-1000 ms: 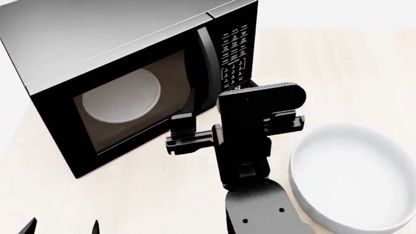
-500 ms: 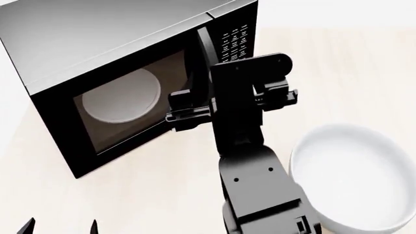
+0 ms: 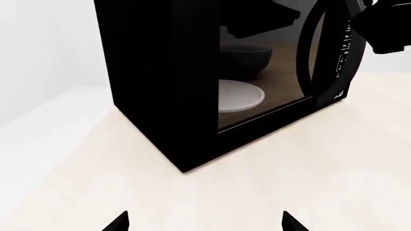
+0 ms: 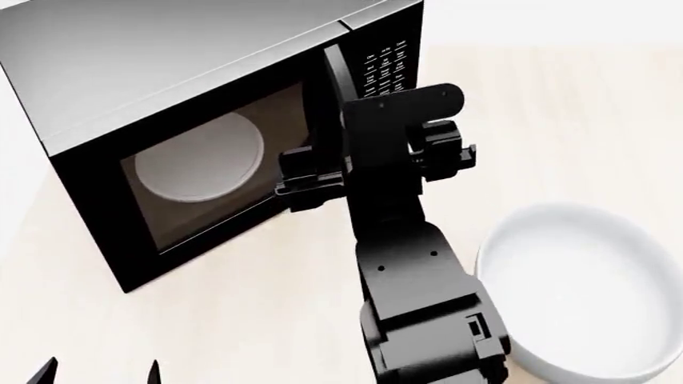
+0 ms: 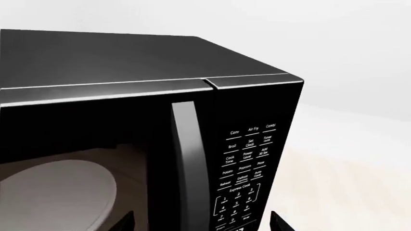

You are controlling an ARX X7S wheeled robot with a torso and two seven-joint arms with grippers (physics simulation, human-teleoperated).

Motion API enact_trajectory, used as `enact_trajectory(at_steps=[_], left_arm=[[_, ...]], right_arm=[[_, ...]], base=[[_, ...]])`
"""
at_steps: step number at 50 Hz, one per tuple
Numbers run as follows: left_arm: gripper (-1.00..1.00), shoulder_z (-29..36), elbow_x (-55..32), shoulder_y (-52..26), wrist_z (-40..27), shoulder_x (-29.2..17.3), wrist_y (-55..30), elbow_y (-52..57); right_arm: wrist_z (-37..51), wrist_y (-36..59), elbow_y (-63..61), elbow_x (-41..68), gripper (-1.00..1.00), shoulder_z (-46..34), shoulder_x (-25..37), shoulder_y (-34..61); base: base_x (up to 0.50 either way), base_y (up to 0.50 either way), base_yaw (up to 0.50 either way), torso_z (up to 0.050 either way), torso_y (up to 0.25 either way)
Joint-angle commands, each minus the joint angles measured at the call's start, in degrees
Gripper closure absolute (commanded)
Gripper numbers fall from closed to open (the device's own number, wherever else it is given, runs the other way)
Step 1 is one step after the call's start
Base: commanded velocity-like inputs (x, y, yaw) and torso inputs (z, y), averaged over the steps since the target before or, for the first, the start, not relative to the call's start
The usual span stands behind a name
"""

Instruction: Open the microwave.

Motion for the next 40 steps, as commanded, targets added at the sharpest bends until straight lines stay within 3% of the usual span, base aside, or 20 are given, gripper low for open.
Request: enact_trajectory(at_steps=[1,25,26,40], left_arm=[[-1.0,0.27,-0.53,-0.14,-0.29,-0.39,-0.07,0.05],[-1.0,1.42,-0.68,-0.18,-0.97,-0.87,0.28,0.01],[-1.0,1.51,-0.65,-0.21,-0.96,-0.89,0.3,-0.03],[-1.0,1.91,-0.97,0.03,-1.36,-1.34,0.3,0.65]], right_arm=[[-0.21,-3.01,6.8,0.83,-1.0,-1.45,-0.58,2.96],[0.32,-10.63,20.55,5.21,-1.0,-6.61,-1.53,7.62],[0.44,-10.46,20.33,5.44,1.0,-6.82,-1.41,7.71],[1.93,-6.92,11.29,7.79,1.0,-7.93,0.99,5.09]], base=[[0.0,0.0,0.0,0.0,0.0],[0.0,0.0,0.0,0.0,0.0],[0.0,0.0,0.0,0.0,0.0],[0.0,0.0,0.0,0.0,0.0]])
